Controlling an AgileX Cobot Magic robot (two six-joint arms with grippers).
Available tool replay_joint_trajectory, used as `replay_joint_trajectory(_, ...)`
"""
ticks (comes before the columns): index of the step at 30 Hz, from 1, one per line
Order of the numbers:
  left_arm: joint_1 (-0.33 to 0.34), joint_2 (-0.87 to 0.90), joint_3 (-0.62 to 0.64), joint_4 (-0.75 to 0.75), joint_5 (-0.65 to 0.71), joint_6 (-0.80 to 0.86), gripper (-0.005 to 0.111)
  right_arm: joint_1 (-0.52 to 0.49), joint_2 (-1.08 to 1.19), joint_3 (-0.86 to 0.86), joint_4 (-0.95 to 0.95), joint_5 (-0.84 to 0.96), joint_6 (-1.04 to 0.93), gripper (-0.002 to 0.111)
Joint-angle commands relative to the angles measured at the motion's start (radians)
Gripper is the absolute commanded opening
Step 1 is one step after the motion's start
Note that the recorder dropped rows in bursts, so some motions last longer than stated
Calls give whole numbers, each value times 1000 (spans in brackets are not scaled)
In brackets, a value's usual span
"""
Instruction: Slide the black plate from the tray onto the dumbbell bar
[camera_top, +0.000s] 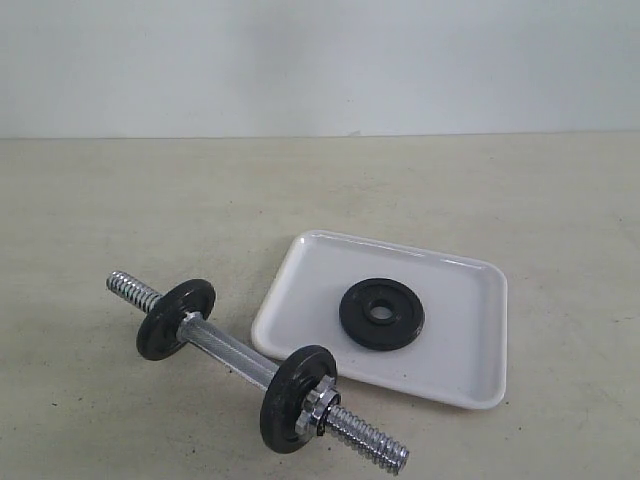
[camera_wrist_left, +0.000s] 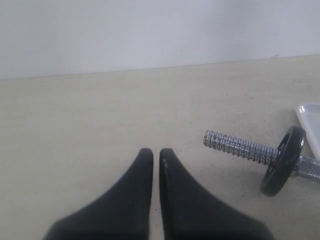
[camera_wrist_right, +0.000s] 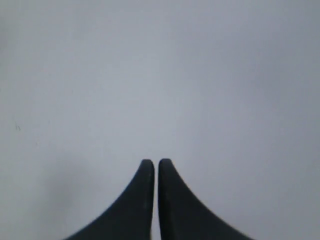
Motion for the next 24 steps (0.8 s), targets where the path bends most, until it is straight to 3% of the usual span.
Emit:
replay_joint_trajectory(1,2,-4,-1,0,-2,-7,4,-7,-4,-2,-8,-153,13,1)
replay_joint_trajectory(5,2,-4,-1,0,-2,-7,4,-7,-4,-2,-8,-175,66,1)
replay_joint_trajectory(13,2,-4,-1,0,-4,-7,4,-7,-4,-2,-8,-177,375,1)
replay_joint_trajectory(16,2,-4,-1,-4,-64,-7,4,-7,-4,-2,-8,-178,453,1)
replay_joint_trajectory(19,2,-4,-1,-125,-217,-53,4,-7,-4,-2,-6,-183,536,1)
replay_joint_trajectory(24,2,-4,-1,-454,-394,-351,4,-7,-4,-2,-6,-175,559,1)
